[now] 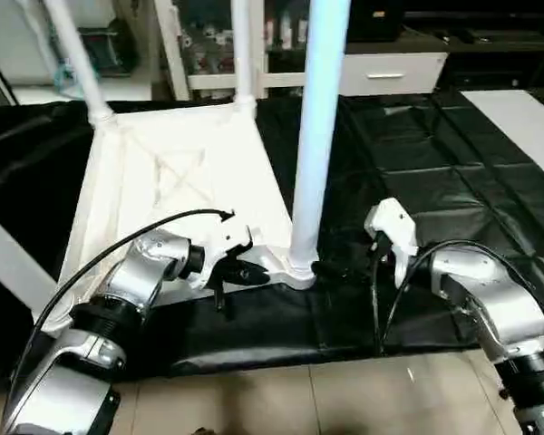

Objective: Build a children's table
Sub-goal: Rotate leg to tighten

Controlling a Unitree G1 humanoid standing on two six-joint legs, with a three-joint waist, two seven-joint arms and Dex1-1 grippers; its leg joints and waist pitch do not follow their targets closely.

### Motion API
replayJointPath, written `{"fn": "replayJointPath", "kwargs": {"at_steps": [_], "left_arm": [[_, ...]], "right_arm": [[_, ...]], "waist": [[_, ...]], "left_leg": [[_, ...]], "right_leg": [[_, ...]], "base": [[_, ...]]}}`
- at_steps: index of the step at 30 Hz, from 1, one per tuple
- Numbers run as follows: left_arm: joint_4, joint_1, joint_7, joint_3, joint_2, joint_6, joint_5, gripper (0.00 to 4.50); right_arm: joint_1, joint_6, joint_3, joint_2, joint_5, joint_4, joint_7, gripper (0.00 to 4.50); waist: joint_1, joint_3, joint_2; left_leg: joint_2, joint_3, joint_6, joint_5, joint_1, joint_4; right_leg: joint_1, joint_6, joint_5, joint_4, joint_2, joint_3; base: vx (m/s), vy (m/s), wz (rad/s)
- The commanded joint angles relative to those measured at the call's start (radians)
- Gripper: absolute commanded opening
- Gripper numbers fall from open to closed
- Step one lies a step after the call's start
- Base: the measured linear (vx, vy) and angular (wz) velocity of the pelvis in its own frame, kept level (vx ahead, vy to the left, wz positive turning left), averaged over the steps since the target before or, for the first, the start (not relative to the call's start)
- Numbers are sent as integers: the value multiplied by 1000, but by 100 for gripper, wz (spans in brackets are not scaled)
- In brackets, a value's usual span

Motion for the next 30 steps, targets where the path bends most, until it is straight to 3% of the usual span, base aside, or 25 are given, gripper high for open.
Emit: {"fn": "replayJointPath", "kwargs": {"at_steps": [1, 4, 6, 8, 9, 10, 11, 13, 15, 18, 22, 30], "left_arm": [[29, 53, -23, -70, -5, 31, 47, 4], [21, 51, -1, -60, -10, 35, 42, 4], [7, 41, 12, -29, -16, 68, 15, 44], [-15, 36, 9, -7, -15, 104, -11, 56], [-28, 37, 2, -4, -10, 113, -17, 62], [-46, 40, -15, -1, 6, 117, -22, 73], [-49, 38, -16, 1, 13, 112, -22, 73], [-46, 33, -13, 1, 24, 87, -10, 98], [-40, 29, -10, 1, 30, 74, -3, 117], [-23, 17, -2, 0, 34, 70, 7, 117], [-9, 6, 9, -8, 33, 82, 12, 117], [19, -6, 39, 1, 26, 93, 14, 117]], "right_arm": [[-13, -29, 17, 3, -20, 26, 21, 386], [-19, -36, 22, 7, -24, 32, 20, 386], [-24, -37, 20, 7, -19, 33, 24, 386], [-27, -42, 20, 7, -18, 36, 31, 386], [-25, -44, 20, 7, -19, 36, 32, 386], [-20, -47, 20, 5, -19, 33, 36, 386], [-20, -51, 20, 4, -20, 36, 39, 386], [-20, -58, 20, 3, -21, 39, 46, 386], [-19, -61, 18, 3, -22, 40, 49, 386], [-18, -62, 16, 1, -21, 36, 51, 386], [-8, -67, 16, -7, -23, 30, 58, 386], [-2, -72, 16, -9, -26, 28, 64, 386]], "waist": [[0, -52, -18], [2, -53, -15], [3, -53, -15], [4, -52, -16], [6, -51, -22], [8, -51, -16], [7, -52, -16], [6, -54, -13], [4, -56, -16], [2, -54, -16], [0, -51, -11], [-1, -54, -10]], "left_leg": [[44, -7, 62, -189, 11, -73], [44, -8, 61, -180, 12, -72], [44, -7, 63, -182, 12, -72], [43, -5, 62, -183, 12, -72], [44, -6, 62, -186, 10, -73], [44, -5, 60, -187, 11, -72], [45, -5, 59, -186, 11, -73], [43, -5, 63, -164, 11, -70], [42, -4, 72, -147, 9, -68], [42, -2, 77, -156, 10, -68], [44, -3, 50, -207, 13, -72], [43, -2, 53, -195, 12, -70]], "right_leg": [[35, -269, -113, -59, -38, 36], [35, -265, -108, -56, -38, 36], [34, -265, -106, -56, -38, 36], [34, -268, -116, -56, -38, 36], [35, -264, -134, -56, -41, 36], [34, -261, -144, -58, -41, 37], [34, -259, -141, -58, -40, 37], [34, -262, -98, -54, -37, 36], [37, -267, -63, -50, -37, 35], [35, -271, -74, -53, -36, 35], [33, -261, -139, -58, -36, 36], [34, -270, -106, -55, -35, 37]], "base": [[0, 0, 0], [0, 0, 0], [0, 0, 0], [0, 0, 0], [0, 0, 0], [0, 0, 0], [0, 0, 0], [0, 0, 0], [0, 0, 0], [0, 0, 0], [0, 0, 0], [0, 0, 0]]}}
